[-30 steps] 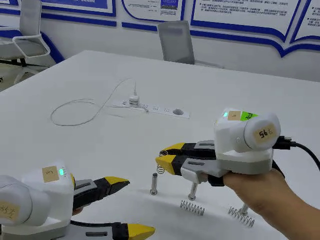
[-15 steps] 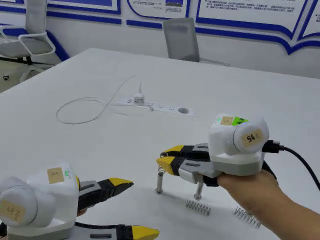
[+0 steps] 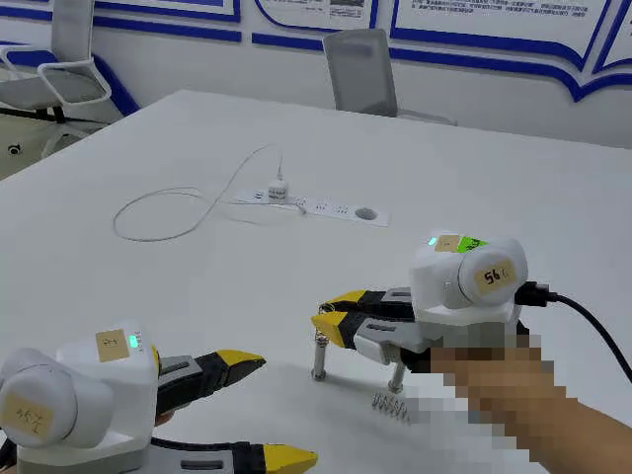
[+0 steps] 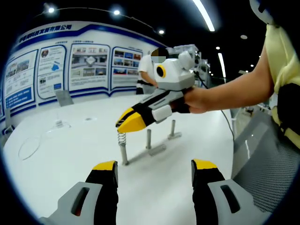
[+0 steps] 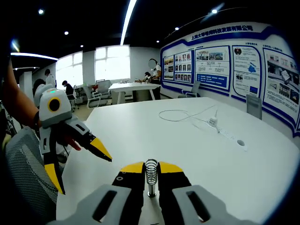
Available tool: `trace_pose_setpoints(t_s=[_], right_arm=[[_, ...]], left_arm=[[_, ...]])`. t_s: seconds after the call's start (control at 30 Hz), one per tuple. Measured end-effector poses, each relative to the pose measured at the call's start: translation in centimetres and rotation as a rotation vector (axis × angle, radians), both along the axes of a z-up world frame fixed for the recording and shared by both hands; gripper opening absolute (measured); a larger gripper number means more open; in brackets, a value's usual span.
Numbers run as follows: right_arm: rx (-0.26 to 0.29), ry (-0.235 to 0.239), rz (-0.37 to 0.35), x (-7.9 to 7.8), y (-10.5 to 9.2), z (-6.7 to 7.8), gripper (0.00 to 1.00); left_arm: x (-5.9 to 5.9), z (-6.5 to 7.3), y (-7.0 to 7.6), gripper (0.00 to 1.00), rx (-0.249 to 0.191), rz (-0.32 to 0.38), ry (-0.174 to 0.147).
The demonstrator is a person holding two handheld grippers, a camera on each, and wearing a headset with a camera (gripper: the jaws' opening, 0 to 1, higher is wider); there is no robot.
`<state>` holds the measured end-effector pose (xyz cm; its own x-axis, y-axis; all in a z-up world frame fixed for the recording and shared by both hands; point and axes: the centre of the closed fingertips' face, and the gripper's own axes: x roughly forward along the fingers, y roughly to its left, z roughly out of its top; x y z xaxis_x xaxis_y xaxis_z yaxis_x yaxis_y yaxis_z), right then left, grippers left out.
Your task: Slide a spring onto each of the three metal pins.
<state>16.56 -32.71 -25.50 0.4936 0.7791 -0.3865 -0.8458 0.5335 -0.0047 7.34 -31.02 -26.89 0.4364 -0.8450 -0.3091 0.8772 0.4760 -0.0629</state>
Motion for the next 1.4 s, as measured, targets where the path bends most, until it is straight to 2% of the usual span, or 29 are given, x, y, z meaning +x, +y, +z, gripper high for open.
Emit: trace_pose_setpoints(t_s=[0.67,1.03,1.4], right_arm=[[-0.006,0.052,-0.019,-0.1,-0.2,-2.5,0.12],[-0.048,0.071,-0.019,-0.1,0.2,-4.1,0.12],[-0.075,0.081,-0.027,-0.2,0.1,-5.1,0.12]], left_arm=[[0.1,-0.1,0.1,0.64,0.002,0.004,0.0],[0.1,-0.1,0.3,0.63,0.004,0.007,0.003],[0.2,-0.2,0.3,0.62,0.003,0.005,0.003]])
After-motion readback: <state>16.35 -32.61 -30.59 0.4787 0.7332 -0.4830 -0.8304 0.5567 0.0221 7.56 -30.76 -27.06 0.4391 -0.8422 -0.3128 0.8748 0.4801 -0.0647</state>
